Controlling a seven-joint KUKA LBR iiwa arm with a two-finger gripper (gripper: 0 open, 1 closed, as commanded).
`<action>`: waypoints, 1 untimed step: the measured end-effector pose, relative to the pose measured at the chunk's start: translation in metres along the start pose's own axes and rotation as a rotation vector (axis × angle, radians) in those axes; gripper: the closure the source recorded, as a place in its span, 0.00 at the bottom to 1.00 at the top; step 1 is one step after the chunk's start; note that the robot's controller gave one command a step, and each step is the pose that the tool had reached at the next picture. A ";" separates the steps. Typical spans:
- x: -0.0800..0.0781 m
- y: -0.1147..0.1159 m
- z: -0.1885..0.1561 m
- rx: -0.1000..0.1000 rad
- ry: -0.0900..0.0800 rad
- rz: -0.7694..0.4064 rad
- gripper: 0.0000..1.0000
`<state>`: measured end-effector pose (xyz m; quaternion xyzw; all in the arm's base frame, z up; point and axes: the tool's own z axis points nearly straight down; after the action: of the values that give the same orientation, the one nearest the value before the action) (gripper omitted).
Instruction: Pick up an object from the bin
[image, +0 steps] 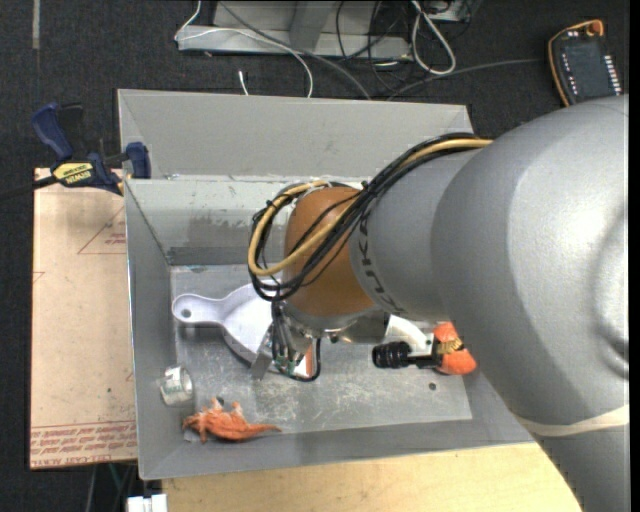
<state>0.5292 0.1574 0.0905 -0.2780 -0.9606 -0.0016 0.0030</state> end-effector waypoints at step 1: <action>-0.001 0.002 -0.027 -0.006 -0.006 -0.002 1.00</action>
Offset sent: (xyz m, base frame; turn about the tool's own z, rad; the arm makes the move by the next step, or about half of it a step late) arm 0.0019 0.0004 0.0256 -0.0015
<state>0.5315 0.1580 0.1175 -0.2772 -0.9608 -0.0036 -0.0006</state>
